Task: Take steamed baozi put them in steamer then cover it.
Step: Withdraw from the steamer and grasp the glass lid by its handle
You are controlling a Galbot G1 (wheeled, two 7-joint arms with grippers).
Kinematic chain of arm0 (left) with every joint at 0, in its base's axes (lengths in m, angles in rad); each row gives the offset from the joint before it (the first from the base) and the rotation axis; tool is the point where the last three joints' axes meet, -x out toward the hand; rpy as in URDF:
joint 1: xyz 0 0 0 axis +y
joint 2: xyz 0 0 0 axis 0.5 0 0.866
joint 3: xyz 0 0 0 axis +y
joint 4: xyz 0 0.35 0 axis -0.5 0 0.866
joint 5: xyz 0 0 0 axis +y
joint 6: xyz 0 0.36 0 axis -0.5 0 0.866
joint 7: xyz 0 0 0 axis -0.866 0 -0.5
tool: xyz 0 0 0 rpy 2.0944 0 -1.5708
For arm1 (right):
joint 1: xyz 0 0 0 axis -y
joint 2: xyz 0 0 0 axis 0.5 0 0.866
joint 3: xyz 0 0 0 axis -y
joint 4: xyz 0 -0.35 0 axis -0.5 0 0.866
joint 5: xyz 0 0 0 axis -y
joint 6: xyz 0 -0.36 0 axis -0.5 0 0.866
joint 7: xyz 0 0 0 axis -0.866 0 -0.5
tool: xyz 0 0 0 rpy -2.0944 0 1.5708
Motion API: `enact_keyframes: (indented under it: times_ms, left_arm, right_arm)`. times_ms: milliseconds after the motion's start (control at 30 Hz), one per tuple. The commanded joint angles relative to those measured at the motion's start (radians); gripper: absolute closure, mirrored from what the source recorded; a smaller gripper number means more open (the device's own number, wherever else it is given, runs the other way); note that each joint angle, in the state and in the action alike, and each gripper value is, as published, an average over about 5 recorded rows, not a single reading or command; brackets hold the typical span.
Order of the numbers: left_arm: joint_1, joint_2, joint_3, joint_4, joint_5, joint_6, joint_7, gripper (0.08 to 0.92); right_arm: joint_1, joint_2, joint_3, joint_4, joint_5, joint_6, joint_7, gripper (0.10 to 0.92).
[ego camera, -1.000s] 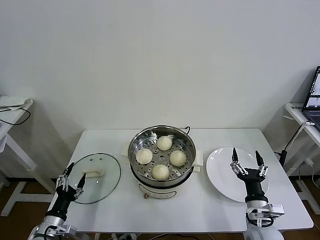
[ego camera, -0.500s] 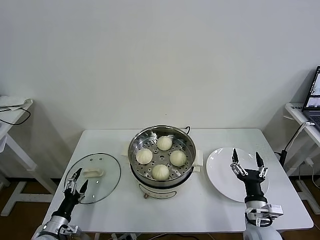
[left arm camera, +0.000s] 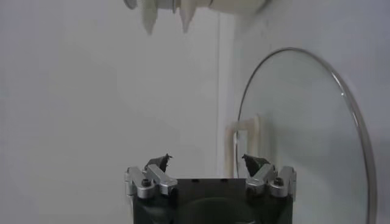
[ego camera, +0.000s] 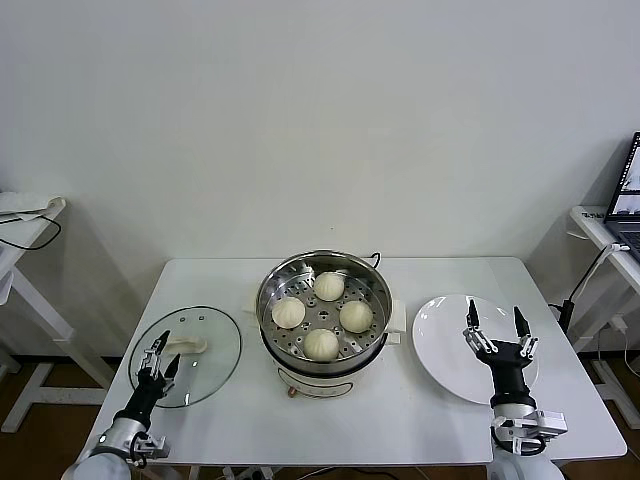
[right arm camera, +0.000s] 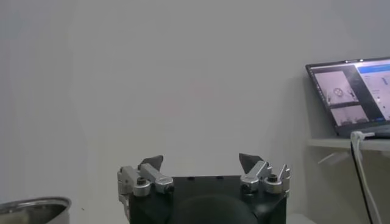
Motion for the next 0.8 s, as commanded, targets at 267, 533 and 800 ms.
enact_keyframes:
  times_ms: [267,533,800]
  left_arm:
    - [-0.136,-0.007,0.023,0.111,0.034,0.008,0.003,0.177]
    - [-0.177,-0.017,0.031,0.143,0.039,0.017,-0.001,0.177]
    - [-0.203,-0.013,0.036,0.197,0.042,0.03,-0.007,0.19]
  right_arm:
    - [-0.01,0.001,0.01,-0.006,-0.009,0.012,-0.001,0.203]
    - [-0.018,0.003,0.01,-0.005,-0.017,0.016,-0.003,0.203]
    - [-0.026,0.006,0.011,-0.006,-0.025,0.025,-0.007,0.203]
